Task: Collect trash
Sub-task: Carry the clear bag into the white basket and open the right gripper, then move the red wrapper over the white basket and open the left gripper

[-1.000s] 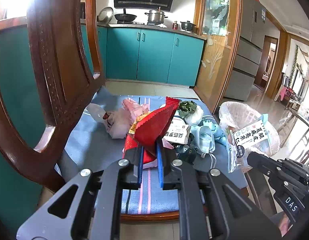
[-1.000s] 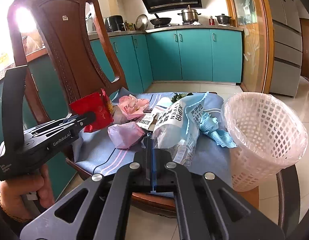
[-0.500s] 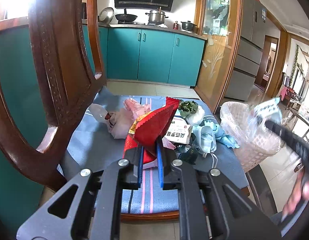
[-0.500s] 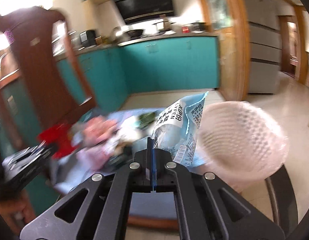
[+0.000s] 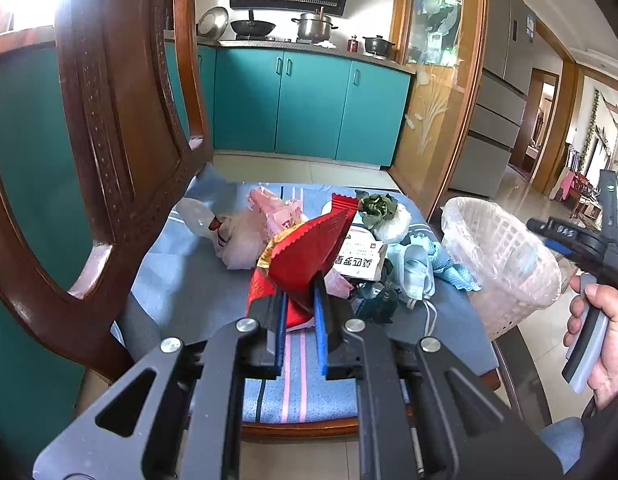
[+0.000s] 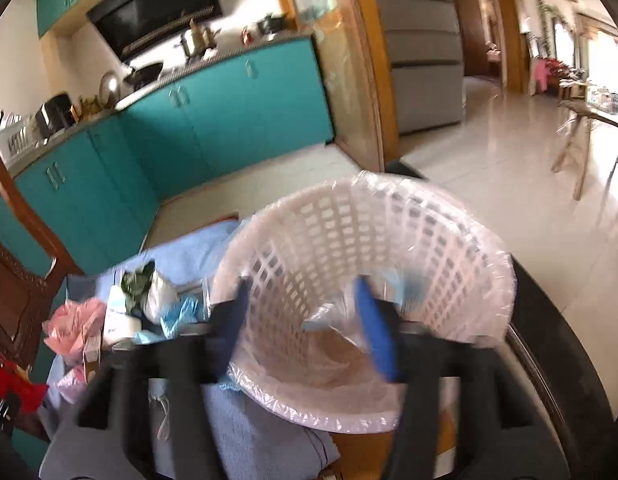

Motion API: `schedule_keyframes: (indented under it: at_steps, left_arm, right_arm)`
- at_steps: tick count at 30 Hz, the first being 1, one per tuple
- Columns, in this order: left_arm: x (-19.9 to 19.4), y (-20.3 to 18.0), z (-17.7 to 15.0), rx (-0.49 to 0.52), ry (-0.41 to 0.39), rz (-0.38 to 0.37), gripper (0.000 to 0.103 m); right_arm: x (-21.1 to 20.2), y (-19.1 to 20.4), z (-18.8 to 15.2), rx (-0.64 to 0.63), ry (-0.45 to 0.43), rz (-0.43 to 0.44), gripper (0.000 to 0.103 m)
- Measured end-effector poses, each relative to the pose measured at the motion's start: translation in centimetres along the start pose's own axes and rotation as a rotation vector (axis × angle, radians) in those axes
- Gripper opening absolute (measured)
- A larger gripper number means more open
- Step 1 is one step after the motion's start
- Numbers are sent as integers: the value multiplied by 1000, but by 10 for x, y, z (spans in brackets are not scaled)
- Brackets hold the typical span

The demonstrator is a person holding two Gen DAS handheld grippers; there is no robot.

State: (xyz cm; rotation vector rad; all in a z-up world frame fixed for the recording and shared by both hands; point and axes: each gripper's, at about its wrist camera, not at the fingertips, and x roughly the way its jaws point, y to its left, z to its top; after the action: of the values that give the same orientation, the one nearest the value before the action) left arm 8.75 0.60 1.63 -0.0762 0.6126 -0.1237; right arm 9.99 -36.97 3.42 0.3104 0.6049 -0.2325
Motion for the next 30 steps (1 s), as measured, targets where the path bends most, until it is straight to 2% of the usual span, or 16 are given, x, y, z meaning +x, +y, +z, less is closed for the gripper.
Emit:
schedule_keyframes:
  at_steps: [2, 8, 12, 18, 23, 26, 28, 29, 30]
  left_arm:
    - [1, -1, 0, 4, 2, 1, 13]
    - [8, -9, -6, 32, 27, -3, 13]
    - [15, -29, -7, 73, 48, -45, 13]
    - [30, -102, 7, 181, 82, -169, 13]
    - [69, -176, 32, 200, 124, -271, 13]
    - [96, -231, 47, 258, 132, -322, 14]
    - [112, -253, 51, 276, 143, -334, 23]
    - [120, -261, 53, 274, 155, -326, 38]
    - [132, -266, 54, 258, 185, -307, 69]
  right_arm:
    - [-14, -1, 0, -9, -43, -13, 81]
    - [-40, -4, -7, 31, -67, 17, 89]
    - [-50, -4, -5, 35, -109, 33, 92]
    - [-59, -11, -2, 49, -147, 30, 92]
    - [-68, -37, 4, 126, -187, -15, 92]
    - [-77, -54, 7, 169, -233, -48, 92]
    - [-80, -67, 8, 208, -247, -63, 93]
    - [-80, -71, 8, 224, -249, -66, 94]
    - [-78, -73, 8, 230, -244, -69, 94]
